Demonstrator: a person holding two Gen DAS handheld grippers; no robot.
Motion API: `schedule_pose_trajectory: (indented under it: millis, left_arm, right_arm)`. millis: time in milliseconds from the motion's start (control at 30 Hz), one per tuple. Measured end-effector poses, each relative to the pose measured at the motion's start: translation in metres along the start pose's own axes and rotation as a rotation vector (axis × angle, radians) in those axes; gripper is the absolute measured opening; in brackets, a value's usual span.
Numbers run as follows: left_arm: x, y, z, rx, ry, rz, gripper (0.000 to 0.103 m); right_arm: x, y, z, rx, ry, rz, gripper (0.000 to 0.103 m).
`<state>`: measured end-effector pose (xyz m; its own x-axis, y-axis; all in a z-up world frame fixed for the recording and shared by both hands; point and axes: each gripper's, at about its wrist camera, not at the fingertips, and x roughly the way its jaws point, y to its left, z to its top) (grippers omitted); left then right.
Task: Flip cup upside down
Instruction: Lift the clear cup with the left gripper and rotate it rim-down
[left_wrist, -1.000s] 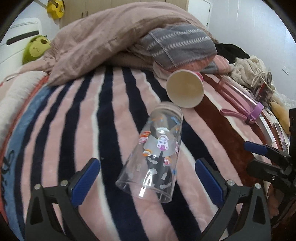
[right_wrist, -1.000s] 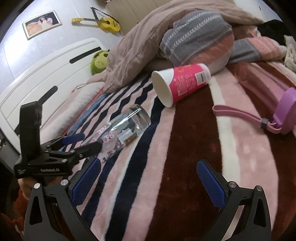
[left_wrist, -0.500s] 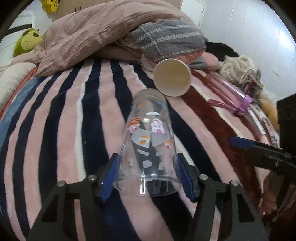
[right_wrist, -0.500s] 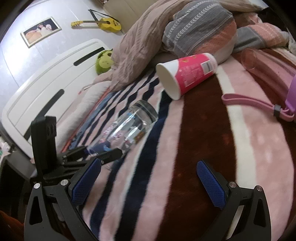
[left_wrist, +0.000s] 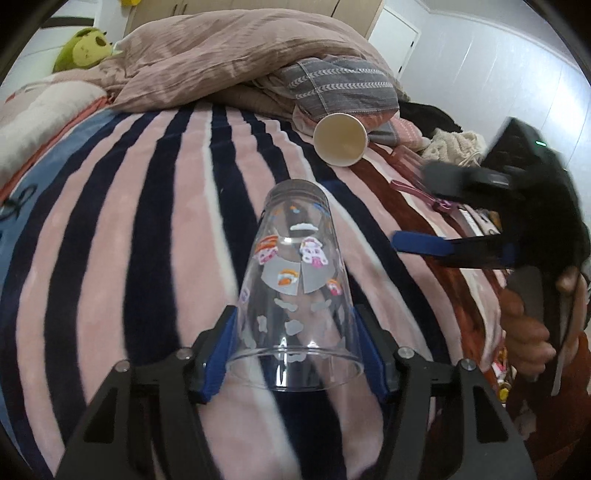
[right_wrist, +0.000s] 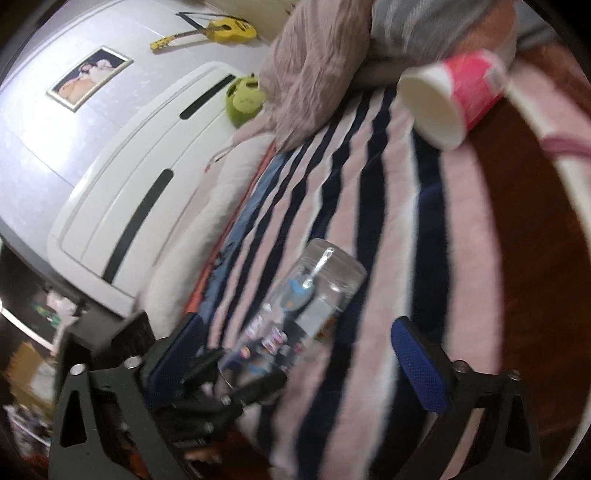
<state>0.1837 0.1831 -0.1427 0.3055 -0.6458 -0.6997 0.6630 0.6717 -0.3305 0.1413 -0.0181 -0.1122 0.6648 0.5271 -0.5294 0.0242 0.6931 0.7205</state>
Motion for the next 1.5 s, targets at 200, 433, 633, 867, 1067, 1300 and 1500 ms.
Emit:
schedule_pose_trajectory:
  millis: [200,433,633,867,1067,1300,1500]
  left_arm:
    - [-0.005,0.007,-0.007,-0.022,-0.021,-0.042,0.058]
    - [-0.006,0.022,-0.004,-0.045,-0.034,-0.106,0.058]
    - [-0.003,0.034,0.001,-0.077,-0.034,-0.148,0.058]
    - [-0.001,0.026,0.006,-0.023,-0.027,-0.157,0.058]
    - [0.014,0.018,0.032,0.015,-0.044,-0.257,0.058]
    - [0.041,-0.007,0.053,0.090,-0.058,-0.321,0.060]
    - [0.050,-0.023,0.043,0.160,-0.015,-0.294,0.061]
  right_arm:
    - [0.055,-0.005,0.003,0.173,0.121,0.042,0.070]
    - [0.088,-0.021,0.014,0.290,0.166,-0.053,0.065]
    - [0.102,-0.024,0.026,0.325,0.190,-0.107,0.064]
    - [0.092,0.010,0.028,0.146,0.100,-0.188,0.063]
    - [0.057,0.041,0.037,-0.120,-0.037,-0.220,0.062]
    - [0.012,0.056,0.040,-0.436,-0.159,-0.272,0.060]
    - [0.000,0.062,0.009,-0.648,-0.176,-0.322,0.059]
